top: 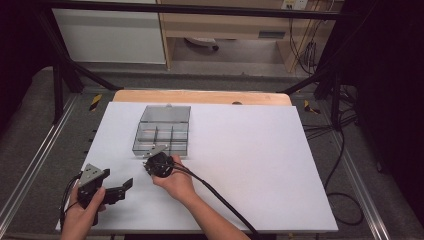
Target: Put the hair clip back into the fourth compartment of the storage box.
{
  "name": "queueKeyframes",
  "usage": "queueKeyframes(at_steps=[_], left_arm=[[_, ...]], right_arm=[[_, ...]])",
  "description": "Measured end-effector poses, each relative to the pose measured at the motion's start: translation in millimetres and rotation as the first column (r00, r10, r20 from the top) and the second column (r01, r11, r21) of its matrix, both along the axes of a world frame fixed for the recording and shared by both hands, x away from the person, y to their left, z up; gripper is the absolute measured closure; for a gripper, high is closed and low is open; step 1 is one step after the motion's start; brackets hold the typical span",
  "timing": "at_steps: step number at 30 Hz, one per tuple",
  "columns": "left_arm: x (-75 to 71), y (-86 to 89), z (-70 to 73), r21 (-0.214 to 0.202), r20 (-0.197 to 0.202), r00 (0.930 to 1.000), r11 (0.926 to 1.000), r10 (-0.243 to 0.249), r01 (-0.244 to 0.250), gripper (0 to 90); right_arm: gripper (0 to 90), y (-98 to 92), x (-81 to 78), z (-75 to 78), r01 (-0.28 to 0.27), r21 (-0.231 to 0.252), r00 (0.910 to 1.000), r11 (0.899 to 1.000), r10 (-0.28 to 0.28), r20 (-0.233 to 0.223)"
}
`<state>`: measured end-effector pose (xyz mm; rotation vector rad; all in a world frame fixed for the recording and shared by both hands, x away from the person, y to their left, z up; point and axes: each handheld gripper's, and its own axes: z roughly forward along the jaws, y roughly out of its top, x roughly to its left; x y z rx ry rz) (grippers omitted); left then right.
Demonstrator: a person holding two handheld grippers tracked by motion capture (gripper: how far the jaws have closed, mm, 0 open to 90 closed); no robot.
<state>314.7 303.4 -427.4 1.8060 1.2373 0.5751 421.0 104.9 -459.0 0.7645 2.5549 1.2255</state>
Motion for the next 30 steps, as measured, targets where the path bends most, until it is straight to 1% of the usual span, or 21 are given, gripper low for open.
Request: queueKeyframes(at_steps=[5,8,10,14,16,19,20,23,27,30], left_arm=[[-0.1,0.6,0.1,-0.001,0.000,1.0000,1.0000,0.001,-0.001,7.3],[0.0,0.7,0.1,-0.001,-0.001,1.0000,1.0000,0.003,-0.003,7.3],[0.0,1.0,-0.3,-0.003,-0.004,0.9999,0.9999,0.012,-0.012,6.8],[-0.2,1.5,-0.3,-0.009,-0.002,0.9999,0.9999,0.011,-0.011,6.9],[-0.2,1.4,-0.2,-0.008,-0.003,0.9999,0.9999,0.010,-0.010,6.9],[-0.2,1.0,-0.5,-0.009,-0.005,0.9999,0.9999,0.012,-0.012,7.0],[-0.3,0.8,-0.6,-0.009,-0.006,0.9999,0.9999,0.012,-0.012,7.0],[-0.2,0.6,-0.7,-0.006,-0.006,0.9999,0.9999,0.012,-0.012,7.0],[0.3,-0.4,-1.0,-0.004,-0.010,0.9999,1.0000,0.007,-0.007,7.4],[-0.1,-0.5,-0.8,-0.002,-0.008,0.9999,1.0000,0.006,-0.006,7.5]], right_arm=[[83.6,-3.1,0.2,0.9,-0.003,0.009,1.0000,1.000,0.003,-0.006],[83.6,-5.6,-1.0,3.2,-0.014,0.028,0.9999,1.000,0.014,-0.003],[83.6,-7.7,-1.5,6.4,-0.021,0.042,0.9998,0.999,0.021,0.001],[83.6,-13.3,-2.5,14.4,-0.038,0.073,0.9992,0.997,0.037,0.012],[83.6,-17.0,-3.0,19.2,-0.037,0.097,0.9993,0.995,0.036,0.013],[83.6,-23.0,-3.8,28.0,-0.034,0.138,0.9994,0.990,0.033,0.014],[83.6,-24.4,-3.8,30.2,-0.036,0.143,0.9993,0.989,0.034,0.017],[83.6,-29.2,-3.4,38.8,-0.037,0.177,0.9992,0.984,0.033,0.025],[83.6,-35.0,0.4,47.8,-0.025,0.229,0.9994,0.973,0.018,0.030],[83.6,-38.2,5.0,51.9,-0.004,0.272,0.9997,0.962,-0.003,0.025]])
